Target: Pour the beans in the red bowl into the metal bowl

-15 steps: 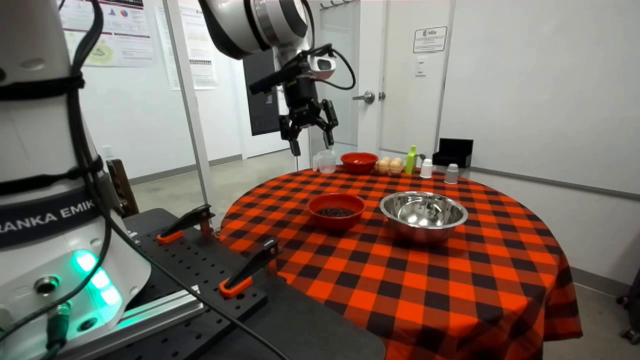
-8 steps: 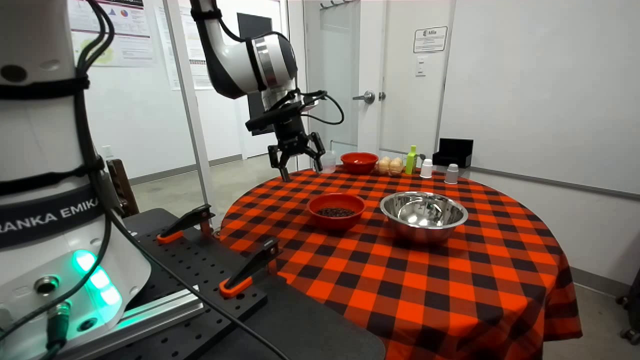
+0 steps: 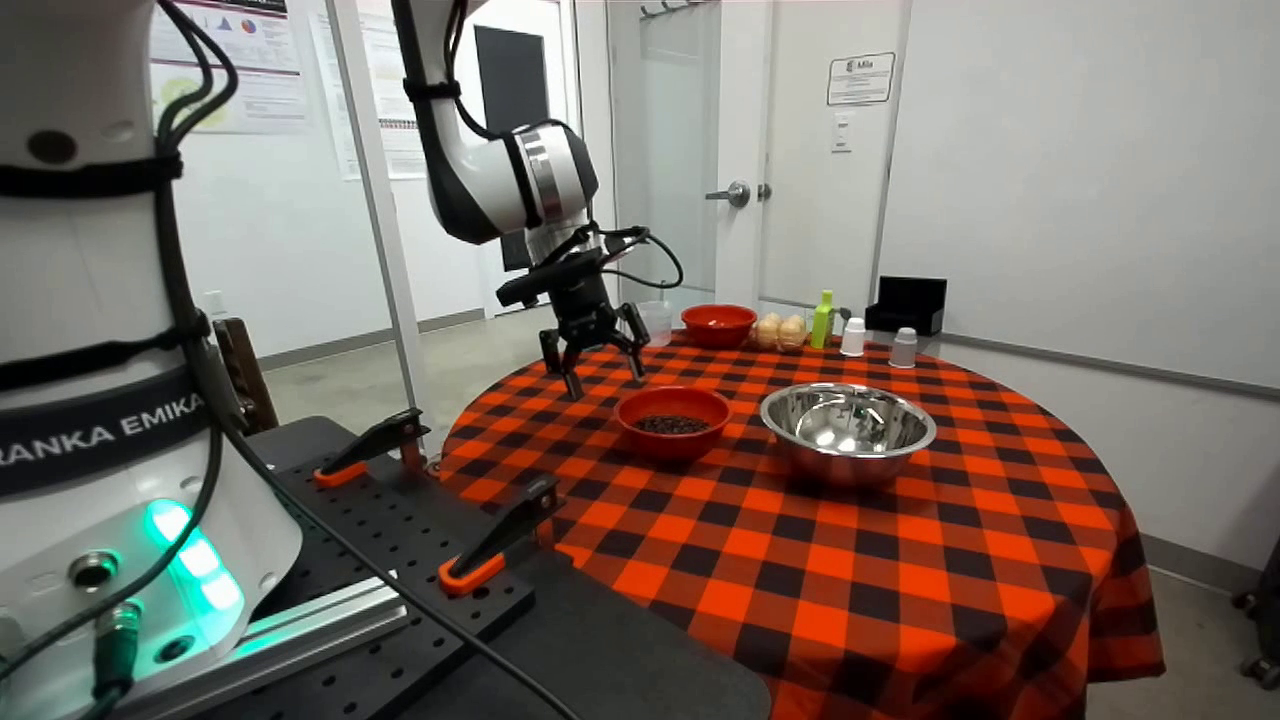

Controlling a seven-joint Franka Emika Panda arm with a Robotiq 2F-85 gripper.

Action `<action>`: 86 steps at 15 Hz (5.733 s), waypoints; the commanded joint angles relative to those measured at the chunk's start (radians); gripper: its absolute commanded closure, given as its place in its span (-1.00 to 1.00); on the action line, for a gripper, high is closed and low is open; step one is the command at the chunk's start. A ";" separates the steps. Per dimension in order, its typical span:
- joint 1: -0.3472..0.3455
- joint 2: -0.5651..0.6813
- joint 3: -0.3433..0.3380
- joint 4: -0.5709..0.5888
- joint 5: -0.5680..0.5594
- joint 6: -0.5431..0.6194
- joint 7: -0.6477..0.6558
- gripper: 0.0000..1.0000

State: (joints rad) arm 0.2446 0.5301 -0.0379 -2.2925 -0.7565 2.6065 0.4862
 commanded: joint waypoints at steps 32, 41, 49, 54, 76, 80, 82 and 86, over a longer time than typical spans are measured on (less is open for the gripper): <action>0.085 0.046 -0.157 0.060 -0.020 0.020 -0.014 0.96; 0.102 -0.019 -0.106 0.029 -0.012 0.009 -0.012 0.96; 0.044 -0.093 -0.090 0.028 -0.019 -0.029 -0.085 0.96; -0.035 -0.131 -0.089 0.049 -0.010 -0.044 -0.200 0.96; -0.440 -0.105 0.097 0.258 0.879 -0.124 -0.809 0.96; -0.473 -0.066 0.096 0.322 0.953 -0.156 -0.840 0.96; -0.499 -0.040 0.109 0.358 1.002 -0.179 -0.862 0.96; -0.565 0.006 0.148 0.419 1.128 -0.239 -0.935 0.96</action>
State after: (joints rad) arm -0.2613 0.4976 0.0693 -1.9474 0.2743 2.4340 -0.3765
